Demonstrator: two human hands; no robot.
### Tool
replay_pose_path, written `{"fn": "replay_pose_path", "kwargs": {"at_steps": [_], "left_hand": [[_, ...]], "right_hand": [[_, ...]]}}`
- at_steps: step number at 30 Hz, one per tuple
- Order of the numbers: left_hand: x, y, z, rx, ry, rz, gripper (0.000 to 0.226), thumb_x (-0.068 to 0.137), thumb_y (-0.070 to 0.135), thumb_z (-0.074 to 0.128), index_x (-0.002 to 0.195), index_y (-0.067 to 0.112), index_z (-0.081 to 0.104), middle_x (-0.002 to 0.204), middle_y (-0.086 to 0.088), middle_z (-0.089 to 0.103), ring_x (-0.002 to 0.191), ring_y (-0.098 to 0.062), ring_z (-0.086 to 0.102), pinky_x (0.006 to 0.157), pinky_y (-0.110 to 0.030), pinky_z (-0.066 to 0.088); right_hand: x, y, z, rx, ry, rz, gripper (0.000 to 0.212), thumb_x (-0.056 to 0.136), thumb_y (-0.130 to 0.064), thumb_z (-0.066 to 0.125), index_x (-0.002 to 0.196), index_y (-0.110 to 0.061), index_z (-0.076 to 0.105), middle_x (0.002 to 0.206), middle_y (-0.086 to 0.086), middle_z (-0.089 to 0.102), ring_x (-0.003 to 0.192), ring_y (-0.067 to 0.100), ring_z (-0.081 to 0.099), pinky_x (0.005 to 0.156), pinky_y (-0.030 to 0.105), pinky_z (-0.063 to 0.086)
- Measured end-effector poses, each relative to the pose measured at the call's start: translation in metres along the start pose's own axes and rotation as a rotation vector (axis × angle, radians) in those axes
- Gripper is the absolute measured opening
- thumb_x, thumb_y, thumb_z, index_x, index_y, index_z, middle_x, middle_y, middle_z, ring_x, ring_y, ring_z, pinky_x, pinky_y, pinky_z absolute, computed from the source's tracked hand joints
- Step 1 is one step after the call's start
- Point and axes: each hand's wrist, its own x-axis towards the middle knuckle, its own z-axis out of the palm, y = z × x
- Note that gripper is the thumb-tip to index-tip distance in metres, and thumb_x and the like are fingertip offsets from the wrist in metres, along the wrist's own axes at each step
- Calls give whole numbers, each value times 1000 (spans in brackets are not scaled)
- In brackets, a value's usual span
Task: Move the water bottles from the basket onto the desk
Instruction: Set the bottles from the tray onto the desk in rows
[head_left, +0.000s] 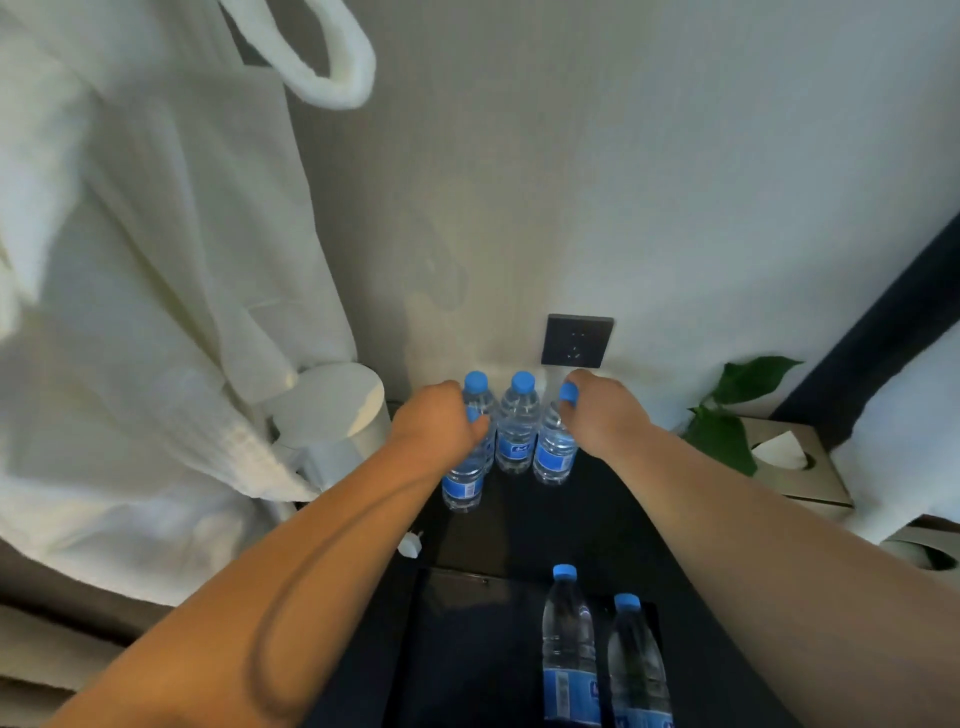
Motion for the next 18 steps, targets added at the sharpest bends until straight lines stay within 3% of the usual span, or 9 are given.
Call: {"fn": "replay_pose_path", "kwargs": {"at_steps": [6, 11, 15, 18], "left_hand": [[-9, -18, 11, -10, 40, 18, 35, 89, 56, 56, 83, 23, 44, 73, 5, 50, 66, -20, 50, 54, -32, 31], [-13, -17, 11, -48, 41, 28, 37, 89, 51, 63, 71, 25, 43, 66, 8, 48, 63, -19, 50, 50, -29, 29], [-17, -12, 10, -67, 53, 33, 39, 88, 46, 65, 66, 26, 41, 63, 9, 48, 55, -7, 43, 47, -25, 25], [-22, -11, 12, -64, 34, 26, 37, 87, 50, 66, 69, 27, 44, 65, 10, 49, 59, -12, 47, 49, -26, 27]], "right_hand": [[-7, 10, 23, 104, 17, 77, 46, 99, -38, 61, 138, -18, 47, 106, 9, 66, 86, 27, 64, 70, 42, 56], [-29, 25, 45, 195, -81, 195, 45, 96, -37, 61, 133, -19, 43, 88, -1, 61, 70, 16, 62, 51, 32, 42], [-57, 32, 64, 109, -237, 171, 40, 98, -41, 60, 128, -15, 53, 102, 3, 66, 90, 22, 66, 66, 32, 46], [-82, 33, 85, -57, -393, 129, 33, 99, -47, 58, 109, -16, 65, 101, 1, 66, 98, 22, 65, 76, 31, 48]]}}
